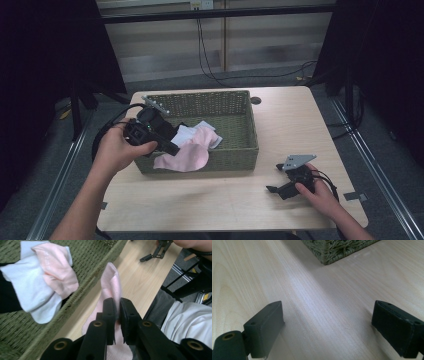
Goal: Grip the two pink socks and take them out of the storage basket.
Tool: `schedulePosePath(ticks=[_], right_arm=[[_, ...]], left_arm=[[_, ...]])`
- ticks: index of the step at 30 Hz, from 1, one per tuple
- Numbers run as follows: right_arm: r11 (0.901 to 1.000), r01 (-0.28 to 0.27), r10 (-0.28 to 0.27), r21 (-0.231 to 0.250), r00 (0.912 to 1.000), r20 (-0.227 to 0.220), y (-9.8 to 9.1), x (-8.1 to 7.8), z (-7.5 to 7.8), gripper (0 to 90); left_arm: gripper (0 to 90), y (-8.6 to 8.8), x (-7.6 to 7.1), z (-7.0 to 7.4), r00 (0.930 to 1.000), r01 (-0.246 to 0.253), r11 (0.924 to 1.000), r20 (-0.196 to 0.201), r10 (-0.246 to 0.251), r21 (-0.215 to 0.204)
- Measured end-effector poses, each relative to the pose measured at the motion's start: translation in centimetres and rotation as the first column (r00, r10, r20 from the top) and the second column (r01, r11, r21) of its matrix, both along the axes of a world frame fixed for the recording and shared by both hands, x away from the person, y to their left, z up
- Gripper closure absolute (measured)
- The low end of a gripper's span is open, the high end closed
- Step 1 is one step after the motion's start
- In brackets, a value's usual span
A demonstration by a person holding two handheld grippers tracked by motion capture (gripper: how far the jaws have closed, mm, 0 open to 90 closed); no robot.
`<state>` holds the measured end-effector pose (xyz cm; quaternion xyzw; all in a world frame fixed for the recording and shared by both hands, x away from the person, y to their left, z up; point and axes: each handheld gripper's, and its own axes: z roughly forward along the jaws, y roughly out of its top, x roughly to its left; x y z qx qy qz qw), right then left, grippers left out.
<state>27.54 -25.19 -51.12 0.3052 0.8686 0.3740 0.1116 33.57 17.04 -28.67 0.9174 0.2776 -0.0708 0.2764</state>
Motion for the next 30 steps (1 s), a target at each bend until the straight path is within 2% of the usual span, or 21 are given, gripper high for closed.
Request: schedulePosePath(ticks=[3,5,7,15,18,21,24,30], right_arm=[[1.0,0.0,0.0,0.0,1.0,0.0,0.0,0.0,0.0,9.8],[1.0,0.0,0.0,0.0,1.0,0.0,0.0,0.0,0.0,9.8],[1.0,0.0,0.0,0.0,1.0,0.0,0.0,0.0,0.0,9.8],[1.0,0.0,0.0,0.0,1.0,0.0,0.0,0.0,0.0,9.7],[1.0,0.0,0.0,0.0,1.0,0.0,0.0,0.0,0.0,9.7],[1.0,0.0,0.0,0.0,1.0,0.0,0.0,0.0,0.0,9.8],[1.0,0.0,0.0,0.0,1.0,0.0,0.0,0.0,0.0,9.8],[1.0,0.0,0.0,0.0,1.0,0.0,0.0,0.0,0.0,9.8]], left_arm=[[69.3,-0.2,-0.3,-0.3,0.9996,0.024,0.9996,0.018,-0.024,-0.016],[60.9,-0.4,-0.3,-0.4,0.9988,0.029,0.9995,0.038,-0.029,-0.008],[58.7,-0.7,0.1,-0.7,0.999,0.022,0.9997,0.039,-0.022,0.006],[54.0,-1.3,2.5,-2.1,0.9984,-0.017,0.9999,0.055,0.017,-0.001],[52.2,-1.4,3.5,-2.6,0.9962,-0.046,0.9989,0.075,0.045,0.007],[50.5,-1.5,4.3,-3.1,0.9945,-0.07,0.9976,0.078,0.07,-0.003],[50.3,-1.7,5.2,-3.6,0.9922,-0.088,0.996,0.089,0.087,0.01],[49.4,-2.1,6.8,-4.5,0.99,-0.112,0.9937,0.087,0.111,0.007]])
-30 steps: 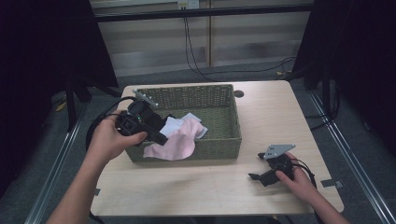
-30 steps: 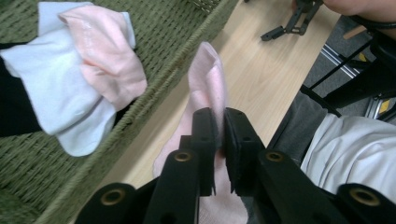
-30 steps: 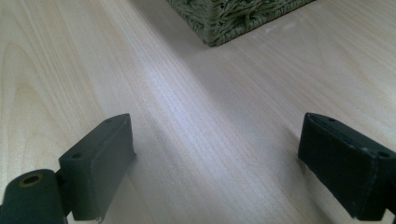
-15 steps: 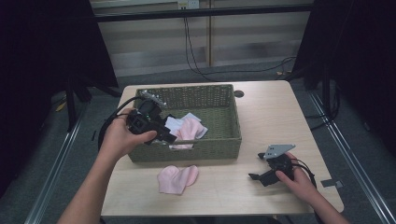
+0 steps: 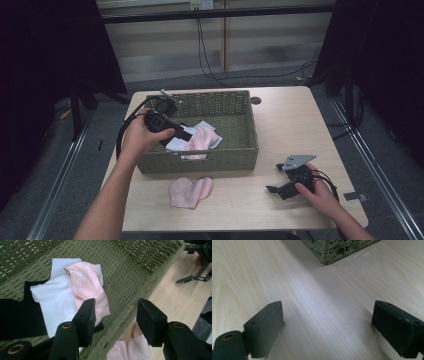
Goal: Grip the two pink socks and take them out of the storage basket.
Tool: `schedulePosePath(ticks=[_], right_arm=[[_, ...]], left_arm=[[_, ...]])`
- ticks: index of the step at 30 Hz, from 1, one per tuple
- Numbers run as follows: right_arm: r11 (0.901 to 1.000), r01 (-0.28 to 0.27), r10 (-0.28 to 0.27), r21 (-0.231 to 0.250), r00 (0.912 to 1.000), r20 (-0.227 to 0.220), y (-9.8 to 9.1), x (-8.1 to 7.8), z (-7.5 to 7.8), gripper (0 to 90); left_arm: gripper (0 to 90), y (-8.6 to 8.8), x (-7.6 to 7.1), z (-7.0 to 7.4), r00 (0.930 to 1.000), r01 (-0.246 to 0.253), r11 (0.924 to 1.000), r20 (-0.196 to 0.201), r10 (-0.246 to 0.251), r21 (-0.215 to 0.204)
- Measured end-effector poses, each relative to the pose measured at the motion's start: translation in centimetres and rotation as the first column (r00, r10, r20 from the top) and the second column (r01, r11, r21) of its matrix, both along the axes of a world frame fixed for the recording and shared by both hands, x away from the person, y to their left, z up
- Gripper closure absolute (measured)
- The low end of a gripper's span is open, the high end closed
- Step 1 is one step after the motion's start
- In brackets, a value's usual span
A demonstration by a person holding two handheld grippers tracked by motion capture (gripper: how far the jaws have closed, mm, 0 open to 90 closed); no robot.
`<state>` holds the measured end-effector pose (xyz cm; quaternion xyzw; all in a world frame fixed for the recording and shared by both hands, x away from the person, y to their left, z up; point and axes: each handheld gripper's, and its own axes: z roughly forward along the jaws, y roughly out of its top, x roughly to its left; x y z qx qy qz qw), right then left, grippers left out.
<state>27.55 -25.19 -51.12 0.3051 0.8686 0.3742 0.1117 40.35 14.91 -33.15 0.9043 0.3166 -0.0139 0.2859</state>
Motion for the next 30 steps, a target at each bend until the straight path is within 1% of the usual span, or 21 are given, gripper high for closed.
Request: schedulePosePath(ticks=[5,9,11,15,17,21,25,28,30], right_arm=[[1.0,0.0,0.0,0.0,1.0,0.0,0.0,0.0,0.0,9.8],[1.0,0.0,0.0,0.0,1.0,-0.001,0.0,0.0,0.0,9.8],[1.0,0.0,0.0,0.0,1.0,-0.001,0.0,0.0,0.0,9.8],[1.0,-0.001,0.001,0.0,1.0,-0.001,0.0,0.0,0.0,9.8],[1.0,-0.002,0.002,0.0,1.0,-0.001,0.0,0.0,0.0,9.8],[1.0,-0.002,0.002,0.0,1.0,-0.001,0.0,0.0,0.0,9.8],[1.0,-0.003,0.003,0.0,1.0,0.0,0.0,0.0,0.0,9.8],[1.0,-0.004,0.004,0.0,1.0,0.001,0.0,0.0,0.0,9.8],[1.0,-0.003,0.003,0.0,1.0,-0.001,0.0,0.0,0.0,9.8]], left_arm=[[48.0,-0.7,1.2,-0.6,1.0,-0.005,1.0,0.003,0.005,0.003],[47.5,-1.1,2.0,-1.1,1.0,-0.006,1.0,-0.004,0.006,0.007],[47.0,-1.5,2.5,-1.5,1.0,0.003,0.9999,-0.009,-0.003,0.013],[46.9,-1.9,3.0,-2.2,0.9997,-0.007,0.9998,-0.023,0.007,0.017],[46.8,-2.2,3.3,-2.7,0.9998,-0.007,0.9998,-0.021,0.007,0.021],[47.1,-2.6,3.8,-3.5,0.9993,-0.007,0.9998,-0.037,0.008,0.021],[47.3,-2.8,4.4,-4.2,0.999,-0.01,0.9996,-0.043,0.011,0.028],[47.2,-3.1,4.7,-4.8,0.9988,-0.006,0.9988,-0.048,0.008,0.05],[47.1,-3.2,4.9,-5.3,0.9987,-0.003,0.9988,-0.051,0.006,0.049]])
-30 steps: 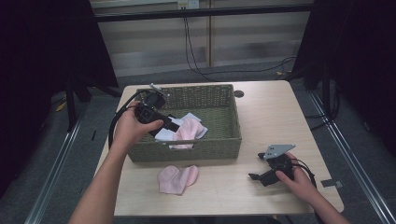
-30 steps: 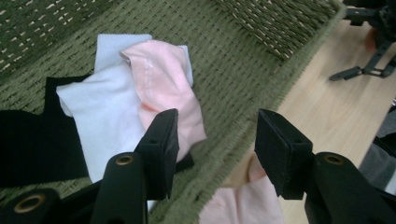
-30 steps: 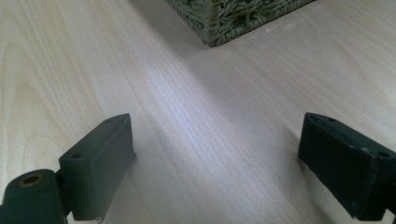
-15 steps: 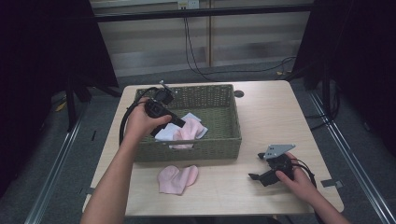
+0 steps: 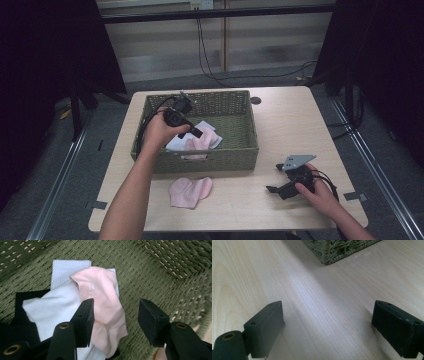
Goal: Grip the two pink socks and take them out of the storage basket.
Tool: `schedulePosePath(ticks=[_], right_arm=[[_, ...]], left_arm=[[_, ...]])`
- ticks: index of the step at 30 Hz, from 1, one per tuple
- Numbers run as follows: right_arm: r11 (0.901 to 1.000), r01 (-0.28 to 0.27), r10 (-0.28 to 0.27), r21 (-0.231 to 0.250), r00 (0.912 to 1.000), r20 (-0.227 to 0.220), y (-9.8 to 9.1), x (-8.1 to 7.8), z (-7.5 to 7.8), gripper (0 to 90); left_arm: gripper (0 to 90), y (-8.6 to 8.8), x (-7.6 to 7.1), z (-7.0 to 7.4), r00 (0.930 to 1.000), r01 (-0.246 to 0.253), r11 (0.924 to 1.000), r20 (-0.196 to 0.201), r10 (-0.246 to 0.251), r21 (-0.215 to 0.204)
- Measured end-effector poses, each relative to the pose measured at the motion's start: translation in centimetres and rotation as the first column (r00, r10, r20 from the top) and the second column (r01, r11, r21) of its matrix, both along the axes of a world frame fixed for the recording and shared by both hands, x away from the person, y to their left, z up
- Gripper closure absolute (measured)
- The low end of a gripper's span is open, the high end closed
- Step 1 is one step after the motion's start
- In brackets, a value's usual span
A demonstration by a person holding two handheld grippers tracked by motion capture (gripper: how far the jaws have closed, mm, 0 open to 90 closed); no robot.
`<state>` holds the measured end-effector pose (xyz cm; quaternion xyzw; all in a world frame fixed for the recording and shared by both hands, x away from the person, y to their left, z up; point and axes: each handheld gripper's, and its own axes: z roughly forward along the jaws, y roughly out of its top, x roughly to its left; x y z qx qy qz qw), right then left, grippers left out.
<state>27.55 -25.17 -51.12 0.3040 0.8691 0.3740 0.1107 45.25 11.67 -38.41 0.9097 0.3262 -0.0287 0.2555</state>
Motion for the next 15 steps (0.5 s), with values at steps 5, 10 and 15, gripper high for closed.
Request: schedulePosePath(ticks=[5,10,15], right_arm=[[1.0,0.002,-0.002,0.002,1.0,-0.002,0.0,0.0,0.0,9.8],[1.0,0.002,-0.002,0.002,1.0,-0.001,0.0,0.0,0.0,9.8],[1.0,0.0,0.0,0.001,1.0,0.0,0.0,0.0,0.0,9.8]], left_arm=[[47.8,-0.2,0.7,-1.4,0.9997,-0.023,0.999,-0.006,0.023,0.038],[48.3,-0.1,1.6,-2.8,0.9984,-0.052,0.9979,-0.02,0.053,0.038],[50.0,0.2,2.1,-4.0,0.9972,-0.066,0.9963,-0.03,0.068,0.055]])
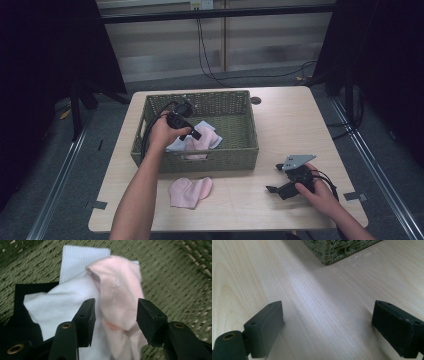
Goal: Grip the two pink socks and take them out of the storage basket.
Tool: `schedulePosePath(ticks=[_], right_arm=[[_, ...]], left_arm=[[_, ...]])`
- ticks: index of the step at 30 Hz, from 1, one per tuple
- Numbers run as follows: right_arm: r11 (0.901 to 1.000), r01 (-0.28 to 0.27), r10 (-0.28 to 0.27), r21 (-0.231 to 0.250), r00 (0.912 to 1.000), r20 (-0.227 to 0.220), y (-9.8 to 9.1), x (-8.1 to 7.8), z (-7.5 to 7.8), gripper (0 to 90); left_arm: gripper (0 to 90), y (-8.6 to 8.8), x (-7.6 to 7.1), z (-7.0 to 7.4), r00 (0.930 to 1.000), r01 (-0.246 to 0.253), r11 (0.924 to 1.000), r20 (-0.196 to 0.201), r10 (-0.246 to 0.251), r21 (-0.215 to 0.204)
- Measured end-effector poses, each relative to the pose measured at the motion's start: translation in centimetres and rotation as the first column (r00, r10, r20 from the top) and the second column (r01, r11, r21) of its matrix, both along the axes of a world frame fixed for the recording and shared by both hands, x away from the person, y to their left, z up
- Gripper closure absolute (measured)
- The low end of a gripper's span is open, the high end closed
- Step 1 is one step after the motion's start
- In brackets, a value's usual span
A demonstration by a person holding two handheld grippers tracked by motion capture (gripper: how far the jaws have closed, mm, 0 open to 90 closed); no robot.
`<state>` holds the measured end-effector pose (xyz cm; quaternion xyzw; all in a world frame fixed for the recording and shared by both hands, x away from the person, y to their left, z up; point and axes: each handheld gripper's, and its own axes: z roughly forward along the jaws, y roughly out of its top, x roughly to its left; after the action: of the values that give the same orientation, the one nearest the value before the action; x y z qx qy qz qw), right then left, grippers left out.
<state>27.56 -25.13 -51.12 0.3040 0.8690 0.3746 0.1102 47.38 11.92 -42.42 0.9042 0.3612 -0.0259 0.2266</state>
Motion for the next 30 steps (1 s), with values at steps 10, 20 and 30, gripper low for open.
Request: schedulePosePath(ticks=[10,20,30], right_arm=[[1.0,-0.002,0.002,0.0,1.0,0.0,0.0,0.0,0.0,9.9],[1.0,-0.004,0.004,0.002,1.0,0.002,0.0,0.0,0.0,9.9],[1.0,-0.004,0.004,0.002,1.0,0.0,0.0,0.0,0.0,9.8]], left_arm=[[76.8,-0.3,0.4,-1.2,0.9978,0.003,0.9995,-0.066,-0.001,0.031],[86.0,0.4,0.1,1.1,0.9983,0.011,0.9986,-0.058,-0.008,0.051],[86.1,1.1,-0.2,4.2,0.9992,0.009,0.9997,-0.038,-0.008,0.023]])
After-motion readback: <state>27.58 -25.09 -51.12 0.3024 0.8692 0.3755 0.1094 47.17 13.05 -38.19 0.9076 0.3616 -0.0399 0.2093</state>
